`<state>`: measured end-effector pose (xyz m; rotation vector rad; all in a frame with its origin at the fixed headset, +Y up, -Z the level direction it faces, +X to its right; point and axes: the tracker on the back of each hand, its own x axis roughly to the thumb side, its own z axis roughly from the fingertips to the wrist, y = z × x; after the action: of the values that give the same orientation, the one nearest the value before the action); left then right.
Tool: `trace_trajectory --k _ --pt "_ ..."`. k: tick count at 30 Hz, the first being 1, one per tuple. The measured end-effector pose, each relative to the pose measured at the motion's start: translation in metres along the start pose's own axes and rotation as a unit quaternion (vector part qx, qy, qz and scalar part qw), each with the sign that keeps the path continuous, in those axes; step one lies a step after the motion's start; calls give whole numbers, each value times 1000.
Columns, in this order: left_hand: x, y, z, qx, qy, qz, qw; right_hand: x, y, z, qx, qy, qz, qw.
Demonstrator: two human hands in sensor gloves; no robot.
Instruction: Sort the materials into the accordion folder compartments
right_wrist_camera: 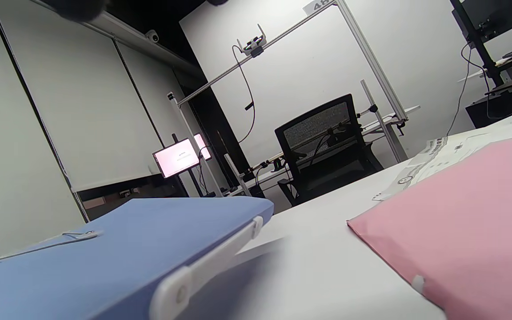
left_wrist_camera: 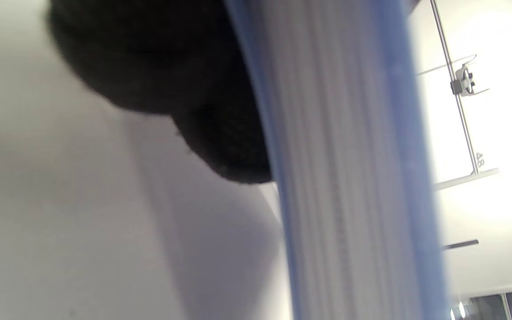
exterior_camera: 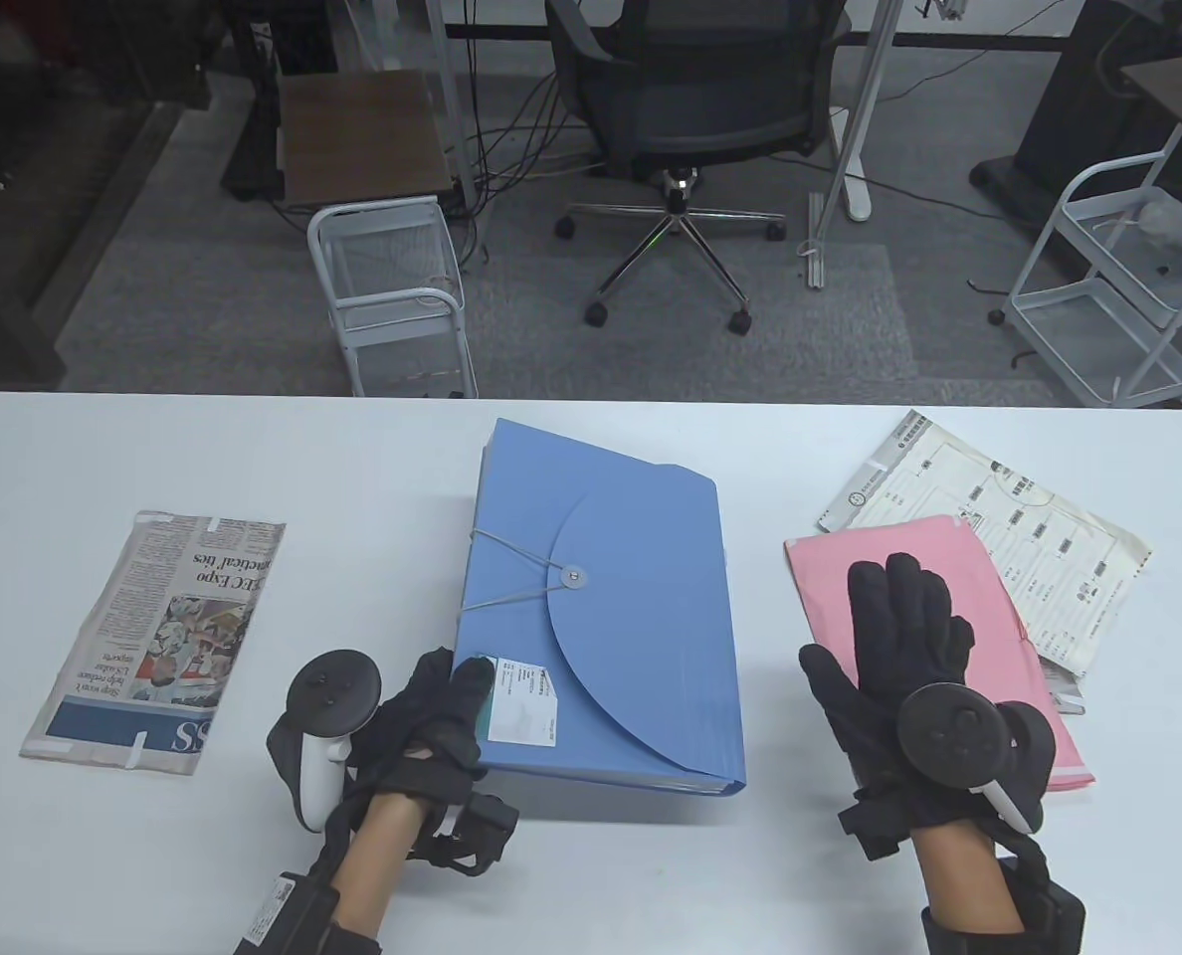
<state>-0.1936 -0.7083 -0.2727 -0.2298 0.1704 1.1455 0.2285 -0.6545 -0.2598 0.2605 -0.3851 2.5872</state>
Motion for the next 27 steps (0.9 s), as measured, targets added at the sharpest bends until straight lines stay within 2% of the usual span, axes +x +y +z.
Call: trace_trajectory --k 6,8,9,10,12,14,16,18,21,24,26,27 --pt "-13 -20 -2 -41 24 4 999 2 7 0 14 -5 15 1000" --pt "-17 -25 -4 -76 32 4 997 3 11 0 20 -6 22 1000" --pt "-18 -26 -4 -75 37 -2 996 3 12 0 23 -7 24 999" --pt "-18 -26 -6 -75 46 -44 995 3 14 0 27 -7 26 999" --pt "-18 -25 -10 -102 58 -155 981 4 17 -1 35 -9 29 999" --pt "-20 -28 -14 -134 73 -225 962 5 21 -1 41 -11 35 999" --pt "-21 -30 -16 -127 78 -247 957 7 23 0 47 -14 38 998" --pt "-20 -31 -17 -149 86 -265 949 9 26 -1 52 -17 44 998" --pt "-18 -34 -18 -146 93 -307 936 10 28 -1 56 -19 49 997" --pt "-14 -37 -17 -138 94 -361 917 10 29 0 60 -19 46 997" --pt "-10 -38 -15 -138 102 -408 897 11 31 0 66 -20 50 996" --pt "-7 -38 -14 -120 98 -432 888 13 34 0 71 -21 51 996"
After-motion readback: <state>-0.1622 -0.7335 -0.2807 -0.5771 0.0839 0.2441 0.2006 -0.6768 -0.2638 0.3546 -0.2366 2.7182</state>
